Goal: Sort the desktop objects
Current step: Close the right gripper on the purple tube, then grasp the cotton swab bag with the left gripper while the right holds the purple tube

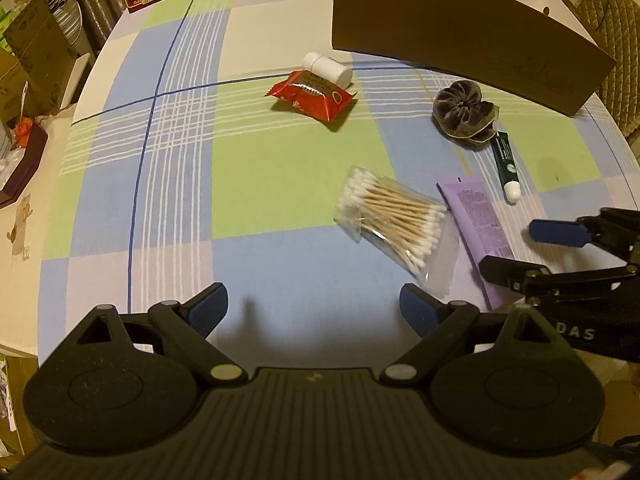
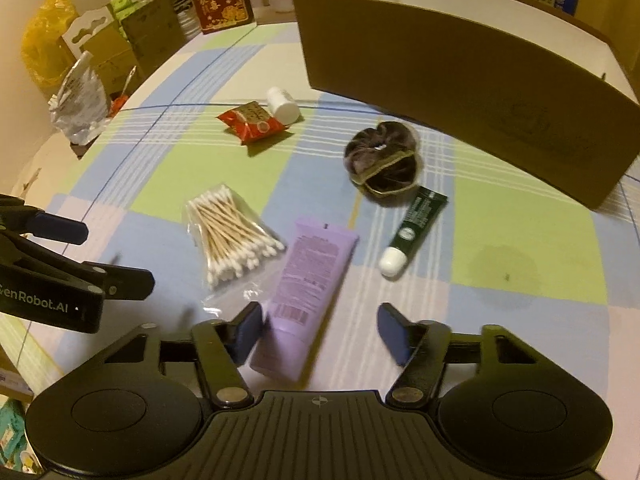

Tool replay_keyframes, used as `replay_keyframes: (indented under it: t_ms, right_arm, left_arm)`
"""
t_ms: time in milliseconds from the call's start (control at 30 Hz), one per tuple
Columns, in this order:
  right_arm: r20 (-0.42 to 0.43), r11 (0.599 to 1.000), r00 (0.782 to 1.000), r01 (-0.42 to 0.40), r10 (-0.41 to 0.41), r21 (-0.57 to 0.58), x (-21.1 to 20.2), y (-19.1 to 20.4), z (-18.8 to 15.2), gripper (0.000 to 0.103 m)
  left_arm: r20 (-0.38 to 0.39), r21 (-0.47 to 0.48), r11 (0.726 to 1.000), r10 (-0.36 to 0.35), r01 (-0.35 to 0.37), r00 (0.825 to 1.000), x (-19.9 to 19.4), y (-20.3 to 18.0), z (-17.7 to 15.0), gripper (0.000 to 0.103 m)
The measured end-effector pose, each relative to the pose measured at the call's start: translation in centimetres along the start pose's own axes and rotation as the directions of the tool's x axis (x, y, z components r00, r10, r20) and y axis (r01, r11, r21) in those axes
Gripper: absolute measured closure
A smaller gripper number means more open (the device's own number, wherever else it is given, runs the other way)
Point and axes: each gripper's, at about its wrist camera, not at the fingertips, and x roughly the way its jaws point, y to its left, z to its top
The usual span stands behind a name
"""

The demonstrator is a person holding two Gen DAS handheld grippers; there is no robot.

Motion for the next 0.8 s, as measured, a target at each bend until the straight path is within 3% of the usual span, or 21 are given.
replay_keyframes:
  t_ms: [100, 133, 533, 800]
  right_arm:
    - [-0.02, 1.0, 1.0, -0.005, 0.005, -0.016, 0.6, 0.4, -0.1, 0.072]
    - [-0.024, 1.0, 1.0, -0.002, 0.002, -0.022, 0.6, 0.5, -0.2, 0.073]
    - [-0.07, 1.0, 0.997, -0.027, 0.027, -0.002, -2.1, -2.7, -3.3, 0.074]
    - [-0.074, 0.993, 0.996, 0.054, -0.046, 0.109, -5.2, -6.8, -6.3, 0.074]
  left_arm:
    - [-0.001, 0.001, 1.0, 0.0, 0.0, 1.0, 0.1, 0.1, 0.2, 0.012]
    - [0.002, 0.002, 1.0, -0.002, 0.002, 1.0, 0.1, 0.1, 0.3, 0.012]
    - [0.008, 0.041, 0.998, -0.048, 0.048, 0.999, 1.3, -1.8, 1.7, 0.012]
    - [-0.014, 0.072, 0.995, -0.064, 0.065, 0.998, 3.0, -3.6, 2.8, 0.012]
